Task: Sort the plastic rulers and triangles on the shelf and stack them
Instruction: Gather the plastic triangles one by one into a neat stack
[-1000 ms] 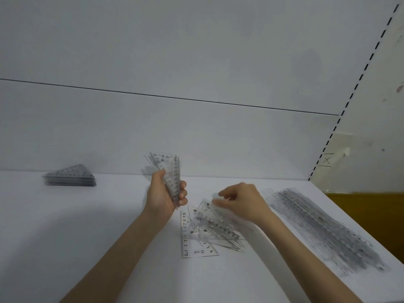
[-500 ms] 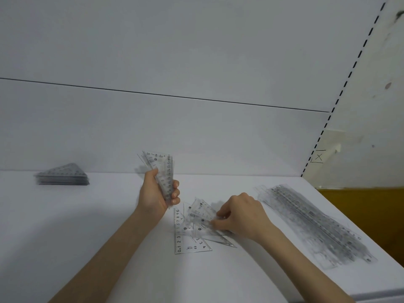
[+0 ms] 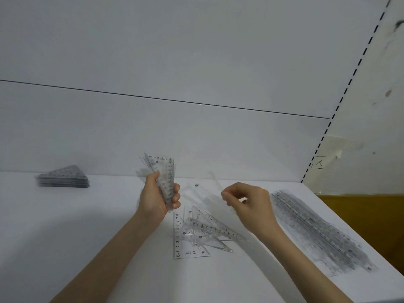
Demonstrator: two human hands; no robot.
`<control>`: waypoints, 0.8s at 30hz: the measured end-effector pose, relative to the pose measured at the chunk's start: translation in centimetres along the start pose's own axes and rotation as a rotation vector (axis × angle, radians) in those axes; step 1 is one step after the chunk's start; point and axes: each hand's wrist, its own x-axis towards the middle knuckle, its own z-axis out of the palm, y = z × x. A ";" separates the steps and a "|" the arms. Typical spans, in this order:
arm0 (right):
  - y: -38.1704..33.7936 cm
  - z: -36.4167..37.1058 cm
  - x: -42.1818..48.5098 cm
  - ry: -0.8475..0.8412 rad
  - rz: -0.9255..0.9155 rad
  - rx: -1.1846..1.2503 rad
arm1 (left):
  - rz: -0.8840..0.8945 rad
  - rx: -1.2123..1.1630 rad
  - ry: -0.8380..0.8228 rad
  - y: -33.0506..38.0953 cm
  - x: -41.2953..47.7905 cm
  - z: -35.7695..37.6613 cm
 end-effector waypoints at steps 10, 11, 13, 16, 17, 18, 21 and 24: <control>-4.5 6.2 1.8 -0.085 0.423 0.527 | -0.016 0.102 -0.090 -1.0 -0.9 1.1; -4.7 6.5 1.8 -0.069 0.429 0.506 | -0.024 0.096 -0.085 -1.0 -0.9 1.1; -5.3 7.0 1.5 -0.056 0.436 0.530 | -0.022 0.104 -0.064 -1.0 -0.9 1.3; -5.7 7.5 1.3 -0.025 0.399 0.480 | -0.044 0.099 -0.064 -1.1 -0.9 1.3; -5.6 7.6 1.4 -0.013 0.365 0.400 | -0.059 0.096 -0.070 -1.1 -0.8 1.2; -5.5 7.8 1.5 -0.006 0.326 0.294 | -0.071 0.095 -0.075 -1.2 -0.7 1.1; -5.0 7.9 1.8 0.019 0.236 0.052 | -0.075 0.098 -0.073 -1.3 -0.5 0.9; -4.4 8.1 1.9 0.009 0.200 0.013 | -0.090 0.086 -0.061 -1.4 -0.4 1.0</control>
